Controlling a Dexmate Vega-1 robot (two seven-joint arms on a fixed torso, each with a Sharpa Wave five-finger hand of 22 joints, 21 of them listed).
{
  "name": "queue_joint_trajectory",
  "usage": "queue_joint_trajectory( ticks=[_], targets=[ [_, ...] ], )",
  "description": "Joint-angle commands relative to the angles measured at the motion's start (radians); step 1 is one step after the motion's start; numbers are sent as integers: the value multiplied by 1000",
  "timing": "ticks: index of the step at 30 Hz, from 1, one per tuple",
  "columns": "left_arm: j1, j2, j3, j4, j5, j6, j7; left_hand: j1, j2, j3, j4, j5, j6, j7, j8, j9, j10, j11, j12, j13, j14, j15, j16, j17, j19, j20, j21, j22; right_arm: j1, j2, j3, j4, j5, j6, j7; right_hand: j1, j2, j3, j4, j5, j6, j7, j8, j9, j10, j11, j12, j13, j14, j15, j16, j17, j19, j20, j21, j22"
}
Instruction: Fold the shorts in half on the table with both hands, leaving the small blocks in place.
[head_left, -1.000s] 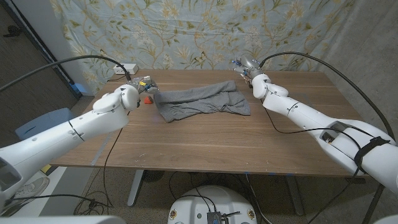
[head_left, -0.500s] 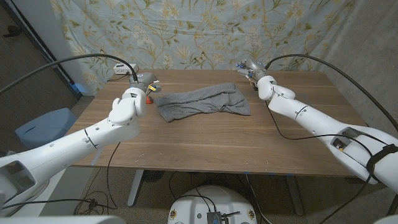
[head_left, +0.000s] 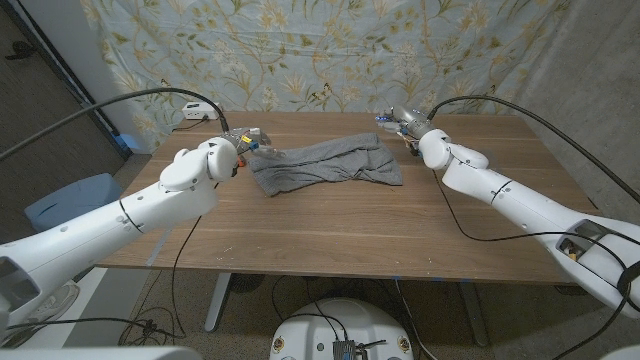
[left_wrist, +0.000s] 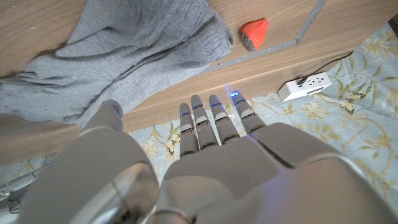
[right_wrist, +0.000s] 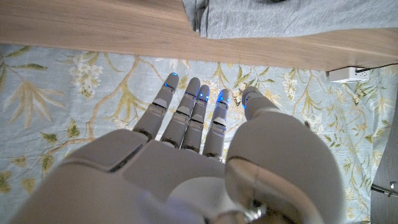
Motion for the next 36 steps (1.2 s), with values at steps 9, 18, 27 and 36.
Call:
queue_joint_trajectory(
  ticks=[9,18,27,36],
  targets=[
    [-67,30,120,-68,140,72,-263,47,-32,-8,-34,26,-44,8,-3,2,-60,-2,-7,-6,-33,18,1,-2,10,27,-1,-6,-74,-39,-11,-123,-36,4,132,-21,3,12,-3,1,-31,-7,-14,1,-35,6,-29,-5,-46,-6,-29,-16,-33,11,-8,2],
    [-77,14,164,-48,242,81,-340,83,-58,-20,-61,43,-96,28,-6,2,-115,17,-9,-13,-64,44,0,-4,15,43,-3,-11,-83,-25,-21,-126,-47,16,156,-33,6,11,1,1,-34,-8,-15,1,-36,7,-34,-7,-52,-3,-32,-18,-42,12,-12,1],
    [-53,-27,177,7,373,39,-342,115,-59,-22,-76,54,-104,29,-1,2,-122,7,-1,-17,-65,41,5,-4,25,46,-2,-13,-81,-13,-32,-116,-61,12,177,-31,26,24,0,3,-38,-10,-16,1,-36,3,-39,-9,-51,-8,-32,-22,-47,9,-14,1],
    [-10,-101,180,91,527,-35,-304,131,-53,-26,-79,63,-140,22,-5,2,-143,-4,0,-20,-67,32,8,-5,32,39,-2,-14,-92,-2,-22,-89,-39,33,163,-30,31,31,-3,3,-34,-9,-14,1,-33,2,-41,-11,-50,-8,-32,-26,-48,8,-15,1]
  ],
)
